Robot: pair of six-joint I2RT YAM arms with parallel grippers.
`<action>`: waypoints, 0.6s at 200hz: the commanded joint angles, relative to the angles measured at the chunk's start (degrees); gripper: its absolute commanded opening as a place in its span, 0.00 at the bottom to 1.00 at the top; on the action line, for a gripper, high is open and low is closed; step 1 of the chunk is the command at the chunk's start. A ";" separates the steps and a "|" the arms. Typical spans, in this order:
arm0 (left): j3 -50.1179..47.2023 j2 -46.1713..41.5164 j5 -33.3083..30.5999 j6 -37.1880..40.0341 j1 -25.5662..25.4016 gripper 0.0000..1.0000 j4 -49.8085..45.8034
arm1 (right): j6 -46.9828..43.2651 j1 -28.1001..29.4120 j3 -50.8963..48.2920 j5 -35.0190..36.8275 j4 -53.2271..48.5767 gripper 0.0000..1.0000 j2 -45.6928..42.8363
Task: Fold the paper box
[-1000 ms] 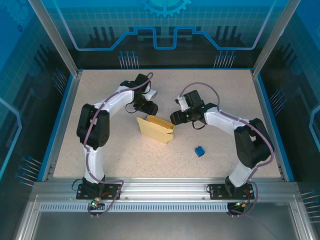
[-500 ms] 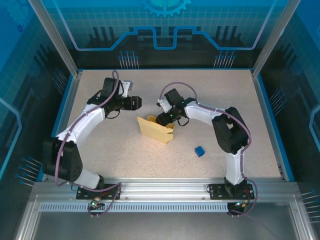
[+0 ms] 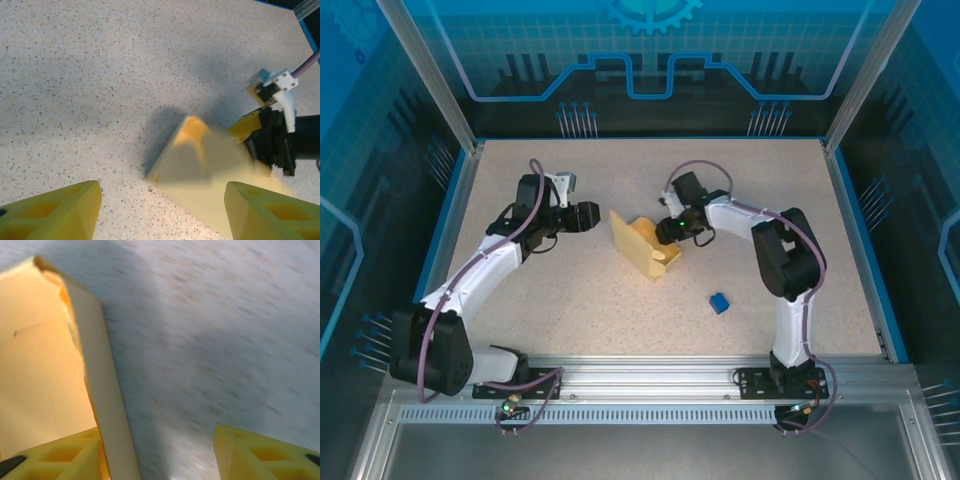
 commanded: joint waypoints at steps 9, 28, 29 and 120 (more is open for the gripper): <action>-2.82 -2.65 1.05 -2.11 0.37 0.67 3.23 | 4.85 -5.13 -6.60 -3.32 2.16 0.55 -6.50; -4.19 -3.41 0.80 -2.24 0.37 0.67 3.65 | 6.55 -7.05 -11.30 -6.02 4.89 0.58 -9.82; -4.25 -3.47 0.73 -2.24 0.37 0.67 3.67 | 6.63 -7.09 -11.53 -6.21 5.07 0.58 -10.01; -7.98 -5.79 -0.77 -3.43 0.37 0.68 6.73 | 16.30 -3.13 -23.10 -17.86 18.14 0.63 -15.78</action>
